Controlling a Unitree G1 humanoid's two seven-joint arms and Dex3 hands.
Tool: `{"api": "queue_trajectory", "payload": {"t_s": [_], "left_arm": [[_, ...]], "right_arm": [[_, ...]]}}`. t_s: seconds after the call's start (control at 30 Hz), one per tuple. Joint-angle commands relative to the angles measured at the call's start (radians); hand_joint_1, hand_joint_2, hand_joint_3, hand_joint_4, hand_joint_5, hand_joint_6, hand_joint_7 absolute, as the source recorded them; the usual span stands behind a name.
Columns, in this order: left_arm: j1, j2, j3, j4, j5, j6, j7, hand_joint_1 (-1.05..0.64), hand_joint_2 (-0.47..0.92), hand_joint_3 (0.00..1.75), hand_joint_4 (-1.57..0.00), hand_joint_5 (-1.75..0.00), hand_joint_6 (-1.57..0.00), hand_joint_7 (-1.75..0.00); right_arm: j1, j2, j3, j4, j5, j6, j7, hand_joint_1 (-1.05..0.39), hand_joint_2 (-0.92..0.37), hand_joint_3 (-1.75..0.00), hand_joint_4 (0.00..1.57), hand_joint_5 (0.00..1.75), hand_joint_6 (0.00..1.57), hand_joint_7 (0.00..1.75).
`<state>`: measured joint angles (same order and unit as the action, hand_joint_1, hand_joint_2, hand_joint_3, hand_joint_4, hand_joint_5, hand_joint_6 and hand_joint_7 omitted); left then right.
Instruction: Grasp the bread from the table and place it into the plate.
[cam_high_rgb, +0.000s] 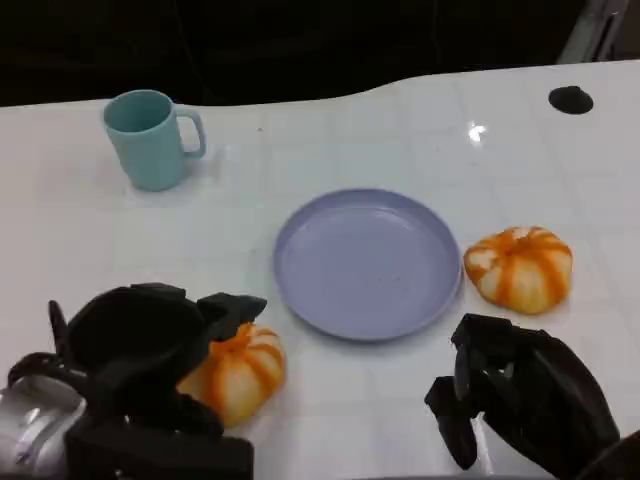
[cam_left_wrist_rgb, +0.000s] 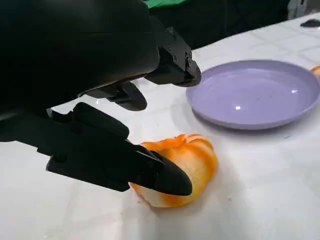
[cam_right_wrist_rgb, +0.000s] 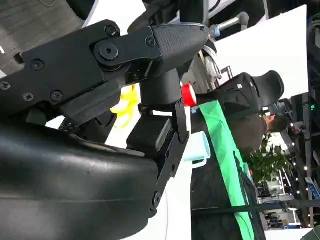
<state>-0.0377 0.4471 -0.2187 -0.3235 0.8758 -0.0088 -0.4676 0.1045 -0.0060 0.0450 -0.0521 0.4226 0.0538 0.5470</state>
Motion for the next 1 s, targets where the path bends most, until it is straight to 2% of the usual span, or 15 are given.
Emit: {"api": "queue_trajectory", "payload": {"t_s": [0.03,0.37,0.6,0.7,0.8,0.87,0.9,0.93,1.0], "left_arm": [[-0.076,-0.023,-0.068,0.133,0.066,0.043,0.033,-0.71,0.91,0.00,-0.40,-0.24,-0.31,0.00],[-0.181,-0.049,-0.165,0.360,0.083,0.089,0.052,-0.70,0.90,0.00,-0.40,-0.19,-0.29,0.00],[-0.200,-0.047,-0.209,0.469,0.074,0.087,0.091,-0.68,0.91,0.00,-0.41,-0.16,-0.30,-0.01],[-0.202,-0.043,-0.220,0.507,0.065,0.072,0.121,-0.62,0.92,0.01,-0.44,-0.16,-0.34,-0.02],[-0.207,-0.038,-0.230,0.547,0.052,0.043,0.173,-0.50,0.92,0.06,-0.55,-0.19,-0.43,-0.05],[-0.213,-0.032,-0.237,0.584,0.048,0.008,0.232,-0.42,0.92,0.09,-0.71,-0.30,-0.56,-0.08],[-0.218,-0.028,-0.244,0.609,0.057,-0.013,0.277,-0.37,0.92,0.13,-0.76,-0.53,-0.69,-0.06],[-0.222,-0.024,-0.250,0.629,0.064,-0.028,0.313,-0.35,0.92,0.18,-0.78,-0.68,-0.78,-0.06],[-0.230,-0.020,-0.260,0.655,0.068,-0.043,0.353,-0.32,0.92,0.24,-0.80,-0.81,-0.86,-0.05]], "right_arm": [[0.012,-0.012,-0.009,-0.017,0.006,0.008,-0.008,-0.95,-0.92,-0.31,1.19,1.66,1.03,1.50],[0.018,-0.015,-0.006,-0.029,0.001,0.004,-0.010,-0.94,-0.92,-0.35,1.18,1.68,1.01,1.53],[0.020,-0.015,-0.008,-0.029,0.010,0.009,-0.008,-0.95,-0.92,-0.34,1.18,1.67,1.02,1.51],[0.022,-0.017,-0.008,-0.035,0.008,0.014,-0.012,-0.95,-0.92,-0.33,1.19,1.66,1.03,1.51],[0.023,-0.018,-0.009,-0.038,0.011,0.017,-0.011,-0.96,-0.92,-0.33,1.20,1.66,1.03,1.51],[0.023,-0.019,-0.011,-0.038,0.013,0.018,-0.010,-0.96,-0.92,-0.33,1.20,1.66,1.03,1.51],[0.023,-0.019,-0.012,-0.037,0.013,0.017,-0.008,-0.96,-0.92,-0.32,1.20,1.66,1.03,1.51],[0.022,-0.020,-0.012,-0.037,0.013,0.016,-0.007,-0.96,-0.92,-0.32,1.20,1.66,1.03,1.51],[0.022,-0.020,-0.012,-0.037,0.013,0.015,-0.007,-0.96,-0.92,-0.33,1.20,1.65,1.03,1.51]]}}
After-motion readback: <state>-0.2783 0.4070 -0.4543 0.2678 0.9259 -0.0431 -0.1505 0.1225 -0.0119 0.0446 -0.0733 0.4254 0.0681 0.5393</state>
